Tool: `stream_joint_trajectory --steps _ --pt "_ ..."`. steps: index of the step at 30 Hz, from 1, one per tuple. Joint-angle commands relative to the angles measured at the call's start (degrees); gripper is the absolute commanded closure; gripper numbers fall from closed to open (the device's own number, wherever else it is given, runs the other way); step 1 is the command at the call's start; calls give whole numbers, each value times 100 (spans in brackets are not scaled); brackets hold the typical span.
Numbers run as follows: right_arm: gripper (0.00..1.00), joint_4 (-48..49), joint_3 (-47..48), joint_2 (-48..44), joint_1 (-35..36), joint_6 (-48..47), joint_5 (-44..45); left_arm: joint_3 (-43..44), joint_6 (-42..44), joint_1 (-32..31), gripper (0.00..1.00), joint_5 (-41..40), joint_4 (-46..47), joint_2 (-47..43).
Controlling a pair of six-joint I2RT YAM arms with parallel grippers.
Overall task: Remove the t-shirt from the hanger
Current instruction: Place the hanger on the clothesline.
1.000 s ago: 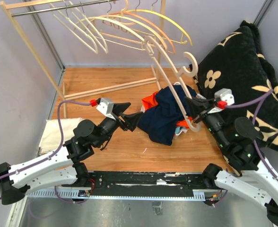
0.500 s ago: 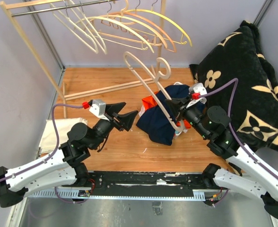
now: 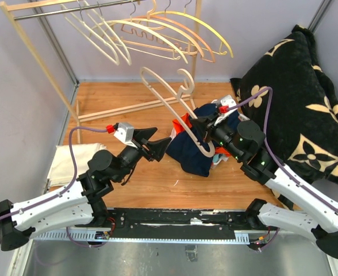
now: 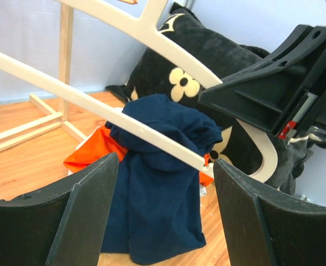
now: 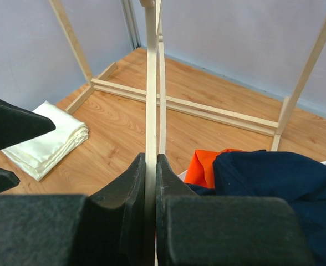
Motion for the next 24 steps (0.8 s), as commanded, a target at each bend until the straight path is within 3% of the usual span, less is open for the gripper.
stream_joint_trajectory --steps 1,24 --pt "99 349 277 94 125 74 -203 155 2 -63 26 -290 182 -72" --pt "99 166 81 -118 314 -192 -655 1241 -41 -57 14 -494 1104 1663"
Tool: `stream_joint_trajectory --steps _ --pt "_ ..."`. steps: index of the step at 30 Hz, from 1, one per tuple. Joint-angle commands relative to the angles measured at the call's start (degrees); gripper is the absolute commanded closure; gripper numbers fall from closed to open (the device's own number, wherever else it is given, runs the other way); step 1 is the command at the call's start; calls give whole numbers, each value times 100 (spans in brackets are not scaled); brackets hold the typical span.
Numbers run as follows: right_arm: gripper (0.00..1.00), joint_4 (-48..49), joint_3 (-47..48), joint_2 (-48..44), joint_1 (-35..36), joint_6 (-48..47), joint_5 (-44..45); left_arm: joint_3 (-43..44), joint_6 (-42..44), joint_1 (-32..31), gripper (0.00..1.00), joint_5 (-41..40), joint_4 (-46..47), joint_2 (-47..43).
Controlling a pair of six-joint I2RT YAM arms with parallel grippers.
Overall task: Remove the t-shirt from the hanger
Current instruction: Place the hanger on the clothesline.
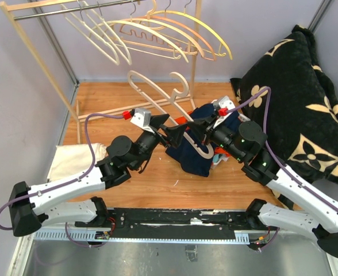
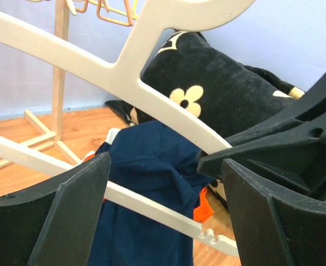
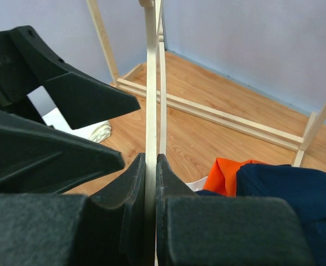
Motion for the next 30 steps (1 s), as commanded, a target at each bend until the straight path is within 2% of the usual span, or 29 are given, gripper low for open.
stream_joint_trajectory --steps 1,11,15,21,30 --pt "99 142 -57 -222 169 -205 -190 271 -85 -42 14 -177 499 203" --pt "99 13 -156 -362 216 -335 -149 402 -168 -40 13 -214 724 314" --pt "99 5 -132 -379 212 -382 220 249 -203 -45 13 -229 701 112" --pt "99 -73 578 87 205 -926 667 -288 -170 -47 13 -337 194 -768" --pt "99 202 1886 1267 -28 -1275 338 -1187 -463 -46 14 -738 -1279 -2545"
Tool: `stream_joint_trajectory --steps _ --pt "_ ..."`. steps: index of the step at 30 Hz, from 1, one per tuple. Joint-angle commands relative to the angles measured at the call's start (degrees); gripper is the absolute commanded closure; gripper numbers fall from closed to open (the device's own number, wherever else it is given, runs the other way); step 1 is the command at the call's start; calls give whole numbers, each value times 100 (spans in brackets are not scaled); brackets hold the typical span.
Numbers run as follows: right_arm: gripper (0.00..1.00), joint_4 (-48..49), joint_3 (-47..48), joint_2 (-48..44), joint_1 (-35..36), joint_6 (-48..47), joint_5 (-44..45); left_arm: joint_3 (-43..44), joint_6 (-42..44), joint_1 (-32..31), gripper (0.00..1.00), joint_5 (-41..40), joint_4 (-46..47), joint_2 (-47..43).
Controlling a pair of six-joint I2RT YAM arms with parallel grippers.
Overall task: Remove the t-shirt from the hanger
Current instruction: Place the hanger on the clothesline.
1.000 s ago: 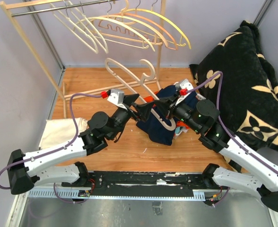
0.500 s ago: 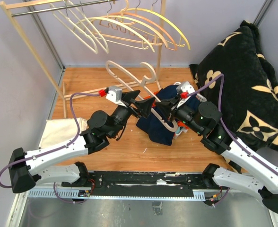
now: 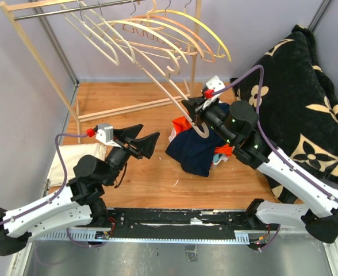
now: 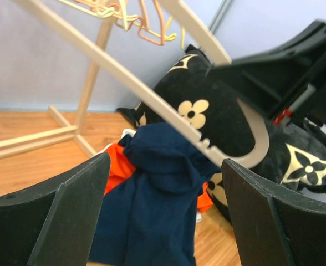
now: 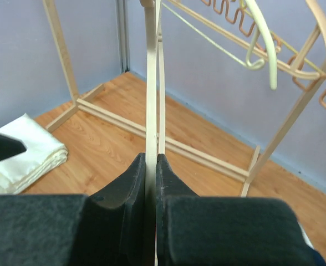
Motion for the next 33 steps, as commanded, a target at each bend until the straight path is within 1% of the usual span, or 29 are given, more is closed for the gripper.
stream_joint_trajectory --steps 1,5,11,18,26,33 --pt "99 463 616 405 -65 -209 -194 -276 -172 -39 14 -383 -887 -710" --pt "99 622 1090 887 -216 -126 -422 -320 -196 -34 14 -476 -1329 -1116" --pt "99 766 1763 1456 -395 -45 -611 -397 -400 -38 14 -428 -1684 -1345" --pt "99 947 2493 2087 -592 129 -829 -538 -545 -36 15 -348 -1750 -1446" --pt "99 961 3295 2927 -652 230 -972 -549 -515 -36 15 -425 -1870 -1600" --pt "99 1225 3860 3574 -653 214 -1086 -566 -496 -38 15 -525 -2015 -1795"
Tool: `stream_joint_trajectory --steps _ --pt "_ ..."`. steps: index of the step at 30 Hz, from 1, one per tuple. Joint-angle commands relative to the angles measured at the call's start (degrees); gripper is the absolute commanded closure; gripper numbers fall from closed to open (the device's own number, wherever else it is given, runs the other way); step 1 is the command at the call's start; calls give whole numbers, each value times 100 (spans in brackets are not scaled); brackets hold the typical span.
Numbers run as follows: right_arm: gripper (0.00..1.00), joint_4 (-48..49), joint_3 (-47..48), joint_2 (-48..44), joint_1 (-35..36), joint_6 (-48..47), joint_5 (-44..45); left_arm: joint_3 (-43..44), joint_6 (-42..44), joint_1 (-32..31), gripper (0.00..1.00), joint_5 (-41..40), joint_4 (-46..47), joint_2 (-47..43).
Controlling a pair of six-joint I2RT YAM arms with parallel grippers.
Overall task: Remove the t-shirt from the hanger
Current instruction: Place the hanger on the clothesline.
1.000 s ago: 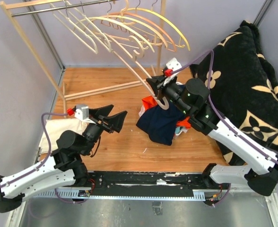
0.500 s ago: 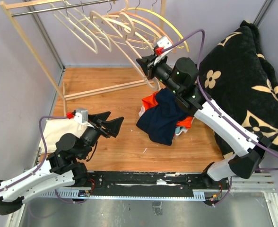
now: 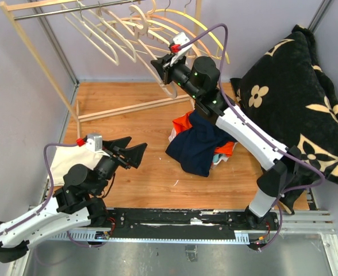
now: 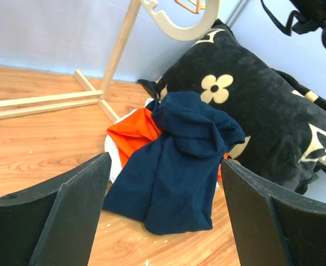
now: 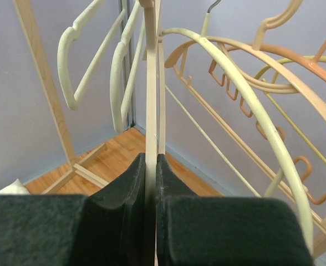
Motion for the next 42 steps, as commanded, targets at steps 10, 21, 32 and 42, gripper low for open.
stream_joint_trajectory --steps 10,21,32,42 --pt "99 591 1465 1214 -140 36 -250 -134 6 -37 15 -280 -146 -274" --pt "99 1391 1848 2035 -285 135 -395 -203 228 -34 15 -194 -65 -320" --pt "99 1996 2227 2666 -383 294 -466 -290 346 -33 15 -210 -56 -346" --pt "99 2071 2818 3135 -403 365 -388 -320 302 -38 15 -210 -89 -348"
